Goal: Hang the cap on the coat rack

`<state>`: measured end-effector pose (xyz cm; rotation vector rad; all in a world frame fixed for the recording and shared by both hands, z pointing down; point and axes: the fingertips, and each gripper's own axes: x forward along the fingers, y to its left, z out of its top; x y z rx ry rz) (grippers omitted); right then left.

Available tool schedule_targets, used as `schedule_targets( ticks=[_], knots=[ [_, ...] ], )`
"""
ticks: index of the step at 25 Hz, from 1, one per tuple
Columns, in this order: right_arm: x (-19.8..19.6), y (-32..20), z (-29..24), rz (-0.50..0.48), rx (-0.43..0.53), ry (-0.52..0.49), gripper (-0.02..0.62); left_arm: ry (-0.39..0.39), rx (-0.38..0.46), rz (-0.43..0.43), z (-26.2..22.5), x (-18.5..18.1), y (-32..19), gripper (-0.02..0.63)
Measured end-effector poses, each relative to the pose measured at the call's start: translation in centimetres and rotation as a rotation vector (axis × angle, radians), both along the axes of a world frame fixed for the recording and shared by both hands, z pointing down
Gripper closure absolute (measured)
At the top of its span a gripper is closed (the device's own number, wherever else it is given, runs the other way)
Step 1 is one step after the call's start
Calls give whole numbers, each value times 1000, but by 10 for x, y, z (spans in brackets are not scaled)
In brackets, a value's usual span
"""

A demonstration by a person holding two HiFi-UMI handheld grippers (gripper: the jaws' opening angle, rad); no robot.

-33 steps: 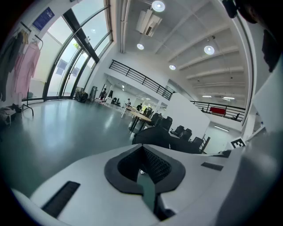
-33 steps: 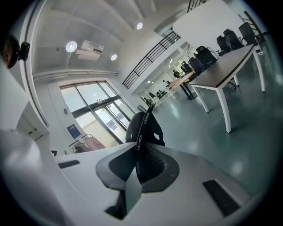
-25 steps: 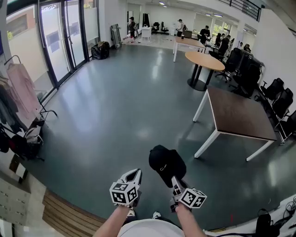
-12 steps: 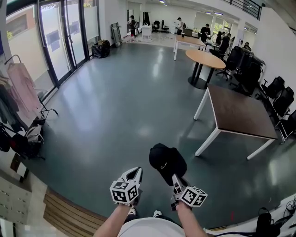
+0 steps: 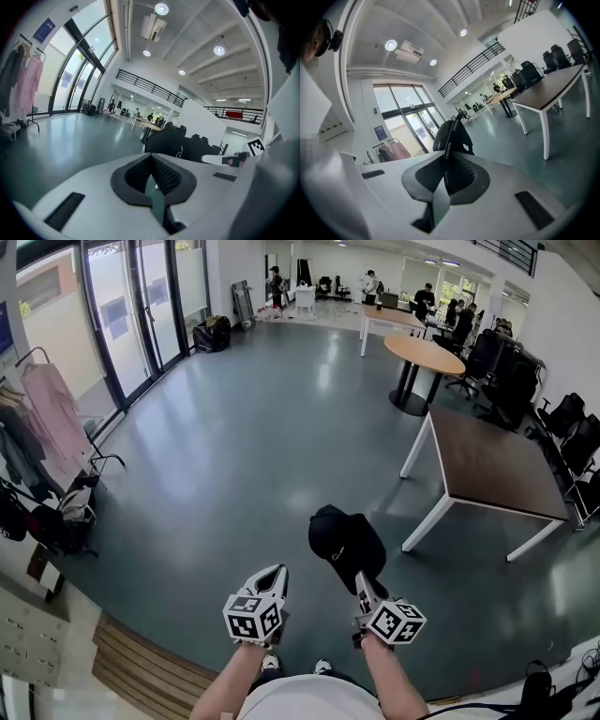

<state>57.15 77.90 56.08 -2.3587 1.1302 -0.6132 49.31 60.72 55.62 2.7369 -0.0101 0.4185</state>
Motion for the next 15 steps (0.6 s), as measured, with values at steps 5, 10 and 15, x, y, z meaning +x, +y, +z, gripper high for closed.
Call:
schedule_targets(
  ticks=[5,10,15],
  knots=[
    [15,-10,-11,-10,-71,70,578,11,38,-28,-13,5,-7,603],
    [21,-11,-20,-18,-104,114,577,23,49,-50,-22,11,-7,603],
    [26,3,-32,-49,-109,157,577,45,42,-74,-27,18,10,603]
  ],
)
